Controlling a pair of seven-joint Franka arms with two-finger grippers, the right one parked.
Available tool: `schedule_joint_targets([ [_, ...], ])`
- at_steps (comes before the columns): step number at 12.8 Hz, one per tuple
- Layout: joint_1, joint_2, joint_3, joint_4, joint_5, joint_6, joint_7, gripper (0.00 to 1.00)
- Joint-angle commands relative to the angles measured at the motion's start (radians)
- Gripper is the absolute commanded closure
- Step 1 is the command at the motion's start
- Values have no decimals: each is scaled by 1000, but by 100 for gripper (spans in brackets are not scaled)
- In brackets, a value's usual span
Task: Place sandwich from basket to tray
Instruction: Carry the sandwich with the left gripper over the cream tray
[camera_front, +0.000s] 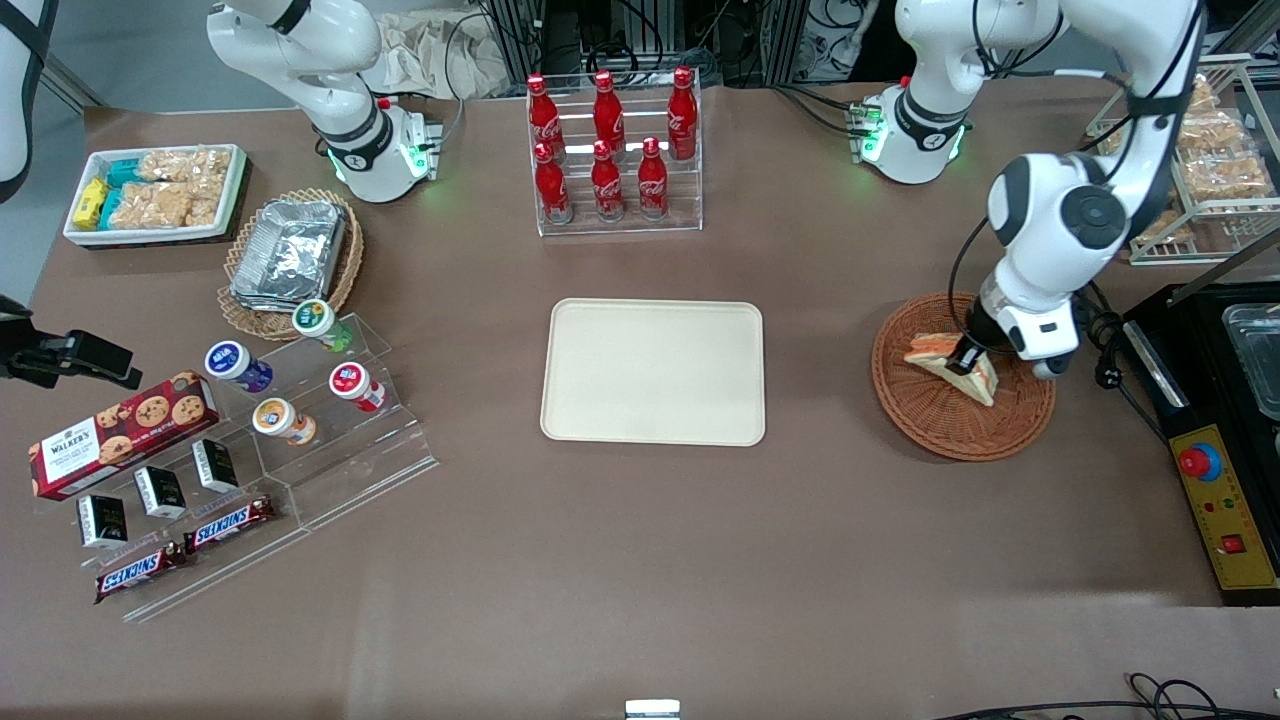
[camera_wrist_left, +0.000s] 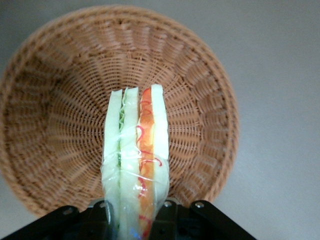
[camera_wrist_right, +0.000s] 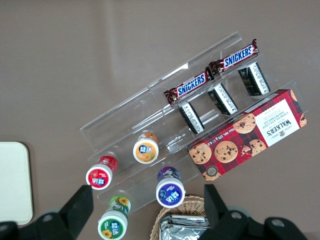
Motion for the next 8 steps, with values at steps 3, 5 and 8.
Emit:
schedule_joint_targets([
  [3,-3,-7,0,467,4,-592,109,100],
  [5,-4,-6,-24,613,-7,-745,227,100],
  [8,-1,-40,-124,640,-36,-793,428,100],
])
